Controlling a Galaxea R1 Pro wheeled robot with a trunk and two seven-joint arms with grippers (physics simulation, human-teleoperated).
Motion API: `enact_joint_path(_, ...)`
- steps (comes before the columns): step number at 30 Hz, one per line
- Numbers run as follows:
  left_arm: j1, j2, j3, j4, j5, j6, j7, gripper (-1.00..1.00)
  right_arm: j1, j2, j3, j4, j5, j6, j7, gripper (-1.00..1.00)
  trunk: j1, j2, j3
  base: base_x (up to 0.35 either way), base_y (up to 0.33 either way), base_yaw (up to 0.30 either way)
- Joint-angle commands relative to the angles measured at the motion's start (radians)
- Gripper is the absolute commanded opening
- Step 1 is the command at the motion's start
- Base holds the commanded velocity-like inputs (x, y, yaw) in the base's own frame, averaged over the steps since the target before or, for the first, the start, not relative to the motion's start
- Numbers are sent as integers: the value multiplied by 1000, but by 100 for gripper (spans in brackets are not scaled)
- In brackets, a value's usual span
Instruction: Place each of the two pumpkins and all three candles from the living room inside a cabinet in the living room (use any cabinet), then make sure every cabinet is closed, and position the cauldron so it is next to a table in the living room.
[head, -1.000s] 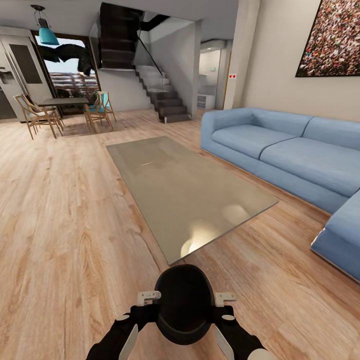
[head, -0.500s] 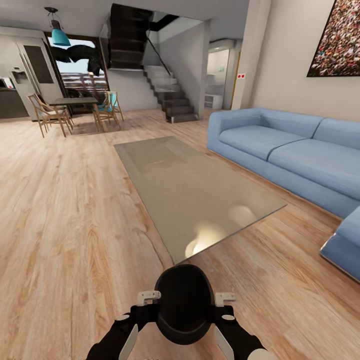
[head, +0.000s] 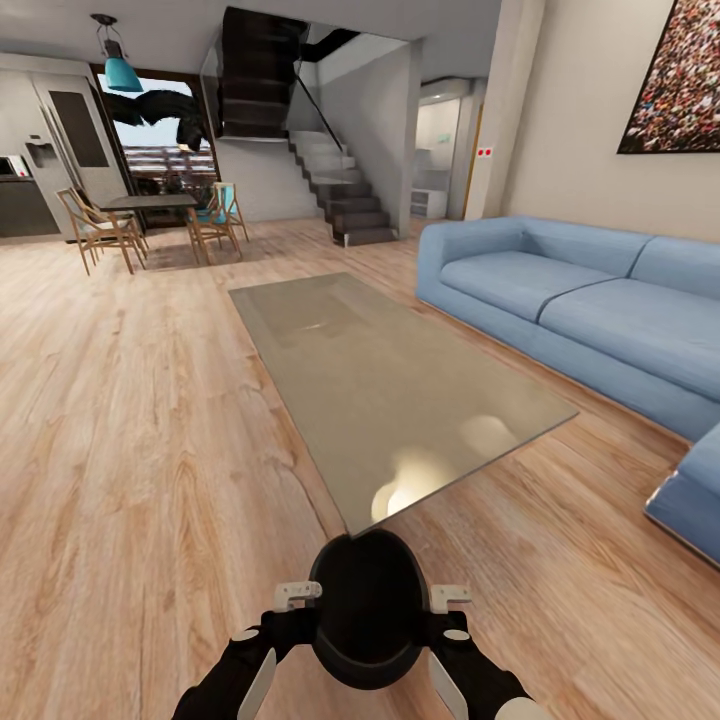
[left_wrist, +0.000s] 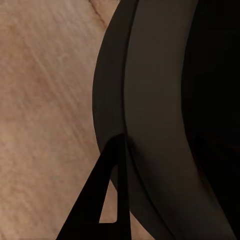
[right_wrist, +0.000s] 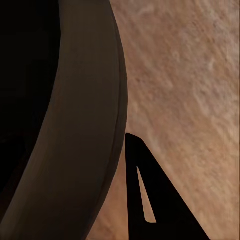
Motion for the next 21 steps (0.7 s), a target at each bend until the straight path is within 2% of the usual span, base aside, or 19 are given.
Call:
enact_joint_path(1, 0, -2, 1, -2, 13, 7, -11, -100, 0, 1, 14, -3, -9, 6, 48, -100, 0, 0, -1, 60, 0, 0)
enact_joint_path(16, 0, -2, 2, -2, 13, 7, -11, -100, 0, 1, 14, -3, -9, 6, 48, -100, 0, 0, -1, 7, 0, 0)
enact_joint_path(17, 0, -2, 2, -2, 13, 7, -11, 100, 0, 1, 14, -3, -9, 6, 48, -100, 0, 0, -1, 0, 0, 0)
enact_joint_path(18, 0, -2, 2, -2, 13, 7, -10, 100, 0, 1, 14, -3, -9, 6, 47, 100, 0, 0, -1, 0, 0, 0)
enact_joint_path(21, 0, -2, 2, -2, 13, 7, -11, 100, 0, 1, 13, -6, -10, 6, 45, 100, 0, 0, -1, 0, 0, 0)
